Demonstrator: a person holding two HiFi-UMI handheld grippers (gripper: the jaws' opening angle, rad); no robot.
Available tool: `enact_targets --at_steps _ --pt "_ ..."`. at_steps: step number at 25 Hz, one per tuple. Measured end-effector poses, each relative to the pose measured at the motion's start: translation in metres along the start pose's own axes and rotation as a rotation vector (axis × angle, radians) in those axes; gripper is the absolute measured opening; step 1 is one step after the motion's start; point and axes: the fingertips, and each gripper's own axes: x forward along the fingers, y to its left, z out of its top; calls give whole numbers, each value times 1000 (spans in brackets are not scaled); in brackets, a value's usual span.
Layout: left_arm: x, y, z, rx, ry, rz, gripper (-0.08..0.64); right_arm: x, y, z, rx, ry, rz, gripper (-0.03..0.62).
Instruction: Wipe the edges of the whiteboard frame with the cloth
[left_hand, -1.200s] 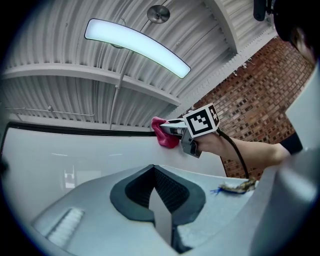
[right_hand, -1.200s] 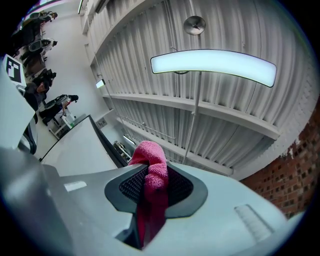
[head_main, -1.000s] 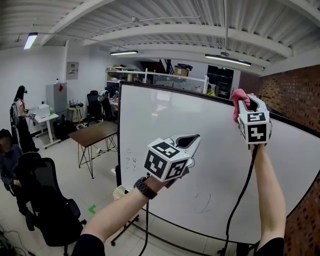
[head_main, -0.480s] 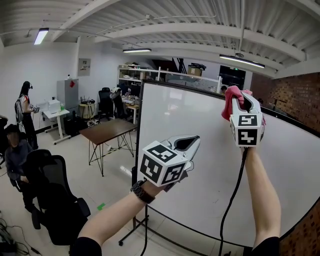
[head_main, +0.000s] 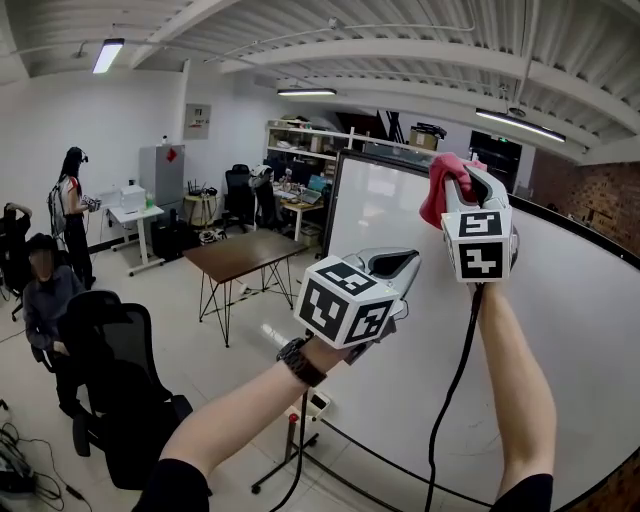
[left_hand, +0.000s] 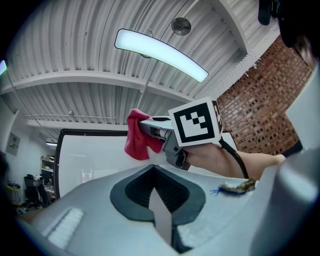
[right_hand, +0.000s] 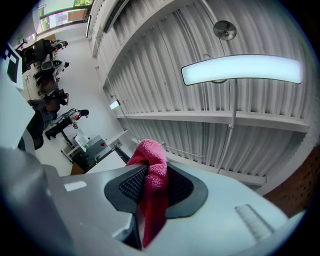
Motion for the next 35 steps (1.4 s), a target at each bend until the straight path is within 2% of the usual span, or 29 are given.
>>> enact_targets --at_steps 6,12,16,24,28,31,35 --pt "10 54 -8 13 44 5 3 47 40 9 36 -15 65 85" --pt "-2 112 -13 47 49 35 3 89 85 21 59 -36 100 86" --pt "-15 154 -14 16 22 51 3 117 113 26 65 -31 121 86" --pt "-49 209 -23 12 10 -32 3 158 164 39 90 -22 93 86" --pt "-72 229 -31 -28 -11 -85 3 155 180 37 119 -8 71 86" --pt "-100 240 -57 -42 -6 -125 3 144 214 18 165 25 90 86" --pt "-118 235 -102 -80 20 -206 3 128 257 -32 220 78 126 86"
